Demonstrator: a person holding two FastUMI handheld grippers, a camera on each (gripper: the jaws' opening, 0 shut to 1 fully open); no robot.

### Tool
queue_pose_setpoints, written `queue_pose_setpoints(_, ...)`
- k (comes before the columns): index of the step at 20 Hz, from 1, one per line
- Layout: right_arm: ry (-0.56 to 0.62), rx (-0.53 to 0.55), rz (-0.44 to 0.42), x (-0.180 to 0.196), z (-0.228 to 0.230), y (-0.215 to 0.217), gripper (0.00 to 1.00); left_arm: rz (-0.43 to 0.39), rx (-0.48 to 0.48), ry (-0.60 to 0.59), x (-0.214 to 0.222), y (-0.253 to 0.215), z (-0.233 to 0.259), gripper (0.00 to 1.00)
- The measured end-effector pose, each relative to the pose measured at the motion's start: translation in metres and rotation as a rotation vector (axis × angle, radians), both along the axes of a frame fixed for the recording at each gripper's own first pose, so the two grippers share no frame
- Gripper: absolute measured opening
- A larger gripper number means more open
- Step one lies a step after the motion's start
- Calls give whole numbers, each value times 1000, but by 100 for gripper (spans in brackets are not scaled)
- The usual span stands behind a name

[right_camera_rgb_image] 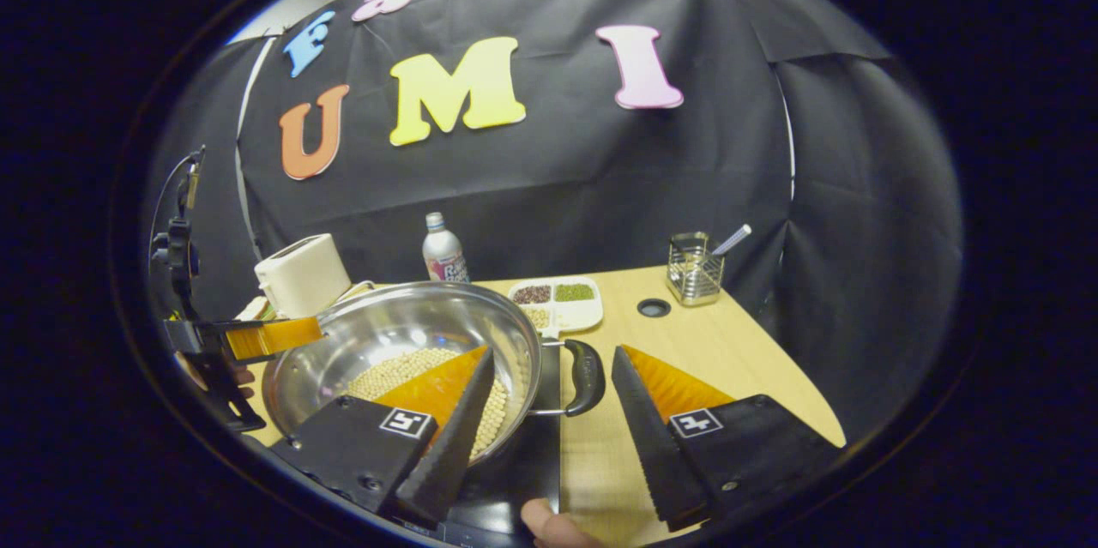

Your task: First push the handle of the pot to place it horizontally, then grasp the pot with both hands and set it on the induction cooktop.

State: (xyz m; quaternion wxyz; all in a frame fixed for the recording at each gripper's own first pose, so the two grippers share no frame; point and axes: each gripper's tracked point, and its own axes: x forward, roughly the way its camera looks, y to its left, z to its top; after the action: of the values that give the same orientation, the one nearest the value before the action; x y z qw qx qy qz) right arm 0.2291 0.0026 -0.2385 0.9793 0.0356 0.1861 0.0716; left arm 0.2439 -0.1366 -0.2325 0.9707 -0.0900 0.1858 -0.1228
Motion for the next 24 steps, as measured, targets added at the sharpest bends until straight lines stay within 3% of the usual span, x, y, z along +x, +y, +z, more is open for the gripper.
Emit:
queue_pose_setpoints(3, -62, -36, -7, -29, 23, -2, 95, 24, -24, -108, -26, 13, 34, 96)
queue_pose_setpoints(7, -97, -38, -6, -73, 52, -3, 97, 38, -80, -140, -74, 24, 62, 95)
queue_pose_setpoints(15, -275, -60, -23, -169, 123, -14, 99, 115, -31, -228, -179, 58, 110, 96)
queue_pose_setpoints(20, -304, -8, -35, -224, 152, -24, 99, 124, -9, -278, -239, 73, 143, 95)
queue_pose_setpoints(24, -352, -36, -69, -261, 183, -38, 99, 115, 41, -326, -281, 82, 175, 95)
